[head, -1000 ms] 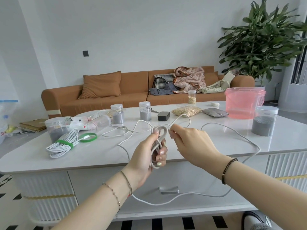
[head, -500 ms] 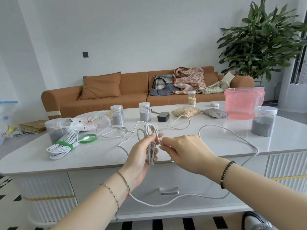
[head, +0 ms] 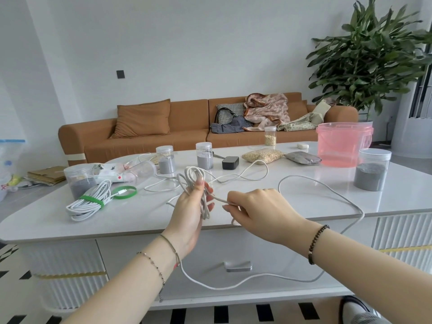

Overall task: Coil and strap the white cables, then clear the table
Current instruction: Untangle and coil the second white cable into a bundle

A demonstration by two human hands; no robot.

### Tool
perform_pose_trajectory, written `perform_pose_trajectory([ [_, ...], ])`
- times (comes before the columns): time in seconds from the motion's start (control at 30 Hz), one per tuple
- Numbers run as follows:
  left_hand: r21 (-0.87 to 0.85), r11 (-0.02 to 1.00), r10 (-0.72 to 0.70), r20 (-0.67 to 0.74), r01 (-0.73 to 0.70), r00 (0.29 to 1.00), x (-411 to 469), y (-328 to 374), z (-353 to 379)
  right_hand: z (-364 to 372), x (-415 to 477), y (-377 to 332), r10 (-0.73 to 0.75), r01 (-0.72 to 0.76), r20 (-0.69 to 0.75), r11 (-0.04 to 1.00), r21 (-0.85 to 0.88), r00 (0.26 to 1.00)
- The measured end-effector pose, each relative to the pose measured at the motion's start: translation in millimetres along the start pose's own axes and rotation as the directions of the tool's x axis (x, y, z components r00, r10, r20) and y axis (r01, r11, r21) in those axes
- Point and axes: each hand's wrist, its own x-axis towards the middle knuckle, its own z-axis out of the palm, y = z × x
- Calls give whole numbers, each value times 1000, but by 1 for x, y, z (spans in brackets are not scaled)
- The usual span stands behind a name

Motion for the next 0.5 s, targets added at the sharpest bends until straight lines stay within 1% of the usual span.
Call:
perform_pose_trajectory([
  [0.1, -120, 992, 28, -61, -35, 998, 6, 2, -3, 0, 1, 0, 21, -21, 7, 1000, -10, 1000],
  [0.17, -157, 987, 28, -74, -39, 997, 6, 1, -3, 1, 1, 0, 26, -26, 9, 1000, -12, 1000],
  [0.23, -185, 982, 25, -72, -38, 997, 6, 1, -2, 1, 1, 0, 17, -17, -7, 1000, -18, 1000],
  [0.4, -326, 944, 40, -24, -46, 999, 3, 13, 2, 4, 3, 12, 6, -7, -22, 997, -72, 1000],
  [0.5, -340, 939, 43, -17, -46, 999, 3, 21, 3, 8, 4, 26, -26, 9, -106, 988, -152, 994],
])
